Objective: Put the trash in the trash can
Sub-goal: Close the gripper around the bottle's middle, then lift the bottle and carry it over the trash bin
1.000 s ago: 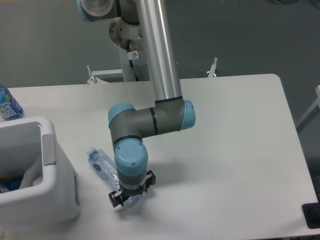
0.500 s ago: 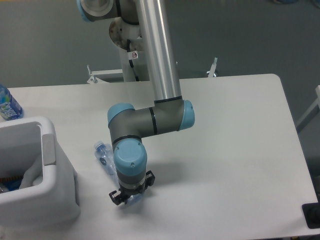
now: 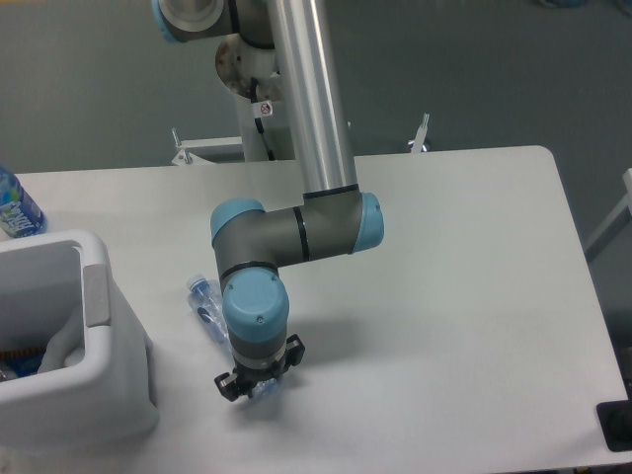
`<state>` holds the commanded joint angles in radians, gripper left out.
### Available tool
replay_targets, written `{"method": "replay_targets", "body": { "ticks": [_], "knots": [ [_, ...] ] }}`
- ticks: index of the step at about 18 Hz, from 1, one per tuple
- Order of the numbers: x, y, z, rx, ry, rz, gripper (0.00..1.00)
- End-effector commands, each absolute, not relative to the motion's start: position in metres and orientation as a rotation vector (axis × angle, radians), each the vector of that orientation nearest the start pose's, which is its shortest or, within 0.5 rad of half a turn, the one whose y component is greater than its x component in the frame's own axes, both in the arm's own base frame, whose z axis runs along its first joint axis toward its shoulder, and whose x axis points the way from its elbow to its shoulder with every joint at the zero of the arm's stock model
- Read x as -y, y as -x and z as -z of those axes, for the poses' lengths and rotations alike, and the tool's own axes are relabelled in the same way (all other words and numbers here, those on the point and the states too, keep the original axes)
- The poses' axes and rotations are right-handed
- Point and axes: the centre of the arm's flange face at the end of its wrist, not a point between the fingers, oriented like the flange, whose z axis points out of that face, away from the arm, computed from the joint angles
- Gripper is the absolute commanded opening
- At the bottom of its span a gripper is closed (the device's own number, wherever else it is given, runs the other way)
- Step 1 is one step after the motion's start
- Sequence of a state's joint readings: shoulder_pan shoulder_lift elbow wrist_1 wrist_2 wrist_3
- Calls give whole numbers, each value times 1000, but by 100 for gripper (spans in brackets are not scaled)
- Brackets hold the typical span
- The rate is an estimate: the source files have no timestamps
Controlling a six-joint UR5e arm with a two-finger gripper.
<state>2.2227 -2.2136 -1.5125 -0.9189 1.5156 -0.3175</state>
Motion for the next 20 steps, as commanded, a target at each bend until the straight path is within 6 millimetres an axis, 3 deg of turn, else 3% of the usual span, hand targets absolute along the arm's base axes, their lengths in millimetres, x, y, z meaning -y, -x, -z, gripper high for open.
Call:
{"method": "replay_targets", "body": {
  "ticks": [2, 6, 10, 12, 14, 17, 20],
  "knots": [
    [-631, 313, -223, 1404, 2659, 56, 56],
    [-614, 373, -334, 1387, 2406, 10, 56],
    [-621, 403, -405, 1318, 2255, 2, 56],
    [-624, 404, -428, 1275, 2197, -22, 55],
    [-618, 395, -465, 1216, 2126, -50, 55],
    [-606, 377, -519, 1147, 2041, -79, 55],
    [-597, 354, -558, 1093, 1999, -88, 55]
  ]
}}
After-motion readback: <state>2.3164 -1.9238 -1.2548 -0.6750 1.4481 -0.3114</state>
